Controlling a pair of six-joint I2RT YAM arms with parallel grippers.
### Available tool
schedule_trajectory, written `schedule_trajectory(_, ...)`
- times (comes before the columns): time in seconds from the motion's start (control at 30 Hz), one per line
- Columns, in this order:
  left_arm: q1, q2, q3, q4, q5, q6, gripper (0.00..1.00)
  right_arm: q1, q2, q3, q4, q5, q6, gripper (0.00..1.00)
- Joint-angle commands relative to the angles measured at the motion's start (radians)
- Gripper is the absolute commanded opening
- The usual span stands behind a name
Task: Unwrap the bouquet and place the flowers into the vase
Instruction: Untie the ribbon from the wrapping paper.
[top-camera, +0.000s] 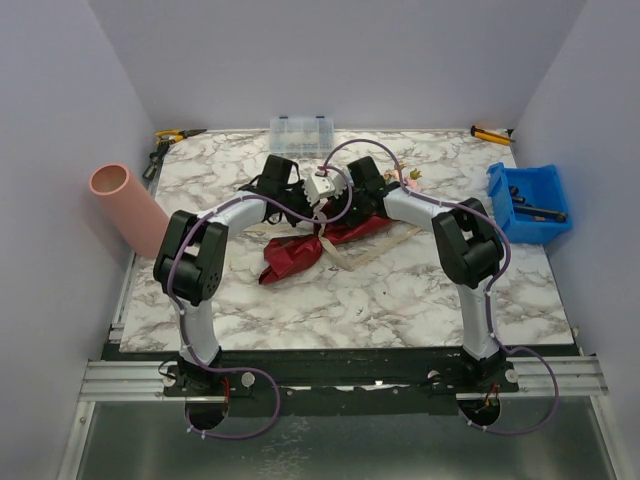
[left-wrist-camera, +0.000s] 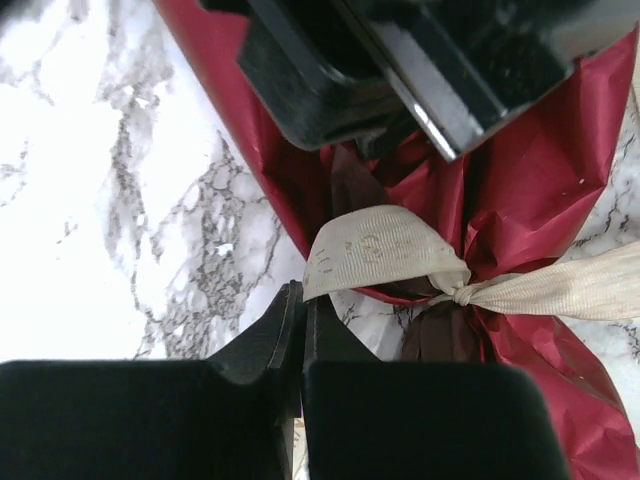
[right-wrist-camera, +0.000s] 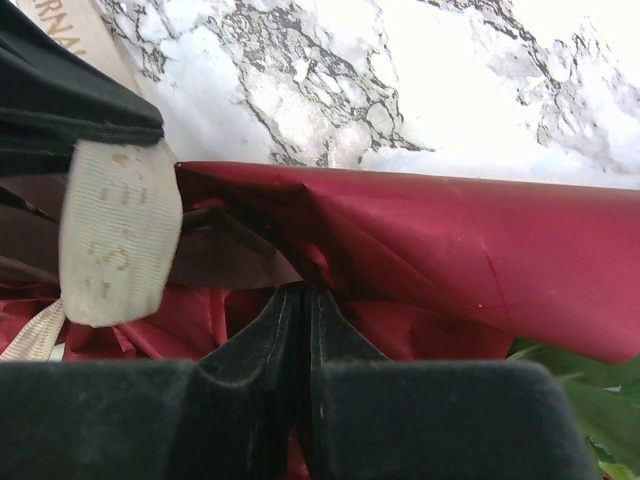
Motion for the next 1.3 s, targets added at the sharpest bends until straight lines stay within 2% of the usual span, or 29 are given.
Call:
schedule_trajectory(0.0,0.014,-0.116,-0.007,0.057,0.032,-0.074,0.00,0.004,0.141,-0.072,-0.179,0.145,-0.048,0.10)
schedule_trajectory(0.13,0.034,-0.208,-0.041,0.137,0.091,-0.210,0.00,0.004,0.146,-0.074,-0.181,0.153,-0.052,0.10)
schedule_trajectory(0.27,0.042,-0.269,-0.111,0.264,0.080,-0.311,0.00,0.005,0.154,-0.073,-0.188,0.162,-0.057,0.09)
schedule_trajectory(0.5,0.054,-0.208,-0.102,0.225,-0.029,-0.277,0.01,0.006,0.156,-0.086,-0.180,0.177,-0.069,0.09)
schedule_trajectory(0.6,0.060,-0.213,-0.099,0.172,-0.018,-0.217,0.51,0.006,0.158,-0.089,-0.179,0.178,-0.072,0.09)
schedule_trajectory(0.67,0.061,-0.266,-0.155,0.172,0.046,-0.128,0.65,0.005,0.159,-0.088,-0.179,0.177,-0.072,0.09)
schedule_trajectory(0.7,0.061,-0.297,-0.183,0.172,0.093,-0.078,0.67,0.005,0.159,-0.088,-0.182,0.178,-0.072,0.09)
schedule_trajectory(0.83,0.058,-0.370,-0.258,0.068,0.247,0.131,0.67,0.006,0.164,-0.083,-0.185,0.177,-0.072,0.09)
schedule_trajectory(0.9,0.044,-0.382,-0.281,0.006,0.268,0.234,0.65,0.005,0.165,-0.081,-0.189,0.177,-0.072,0.09)
schedule_trajectory(1.07,-0.070,-0.361,-0.346,-0.033,0.104,0.441,0.64,0.005,0.168,-0.079,-0.191,0.176,-0.075,0.10)
schedule_trajectory(1.27,-0.166,-0.297,-0.363,0.027,-0.004,0.516,0.61,0.006,0.168,-0.082,-0.192,0.175,-0.076,0.09)
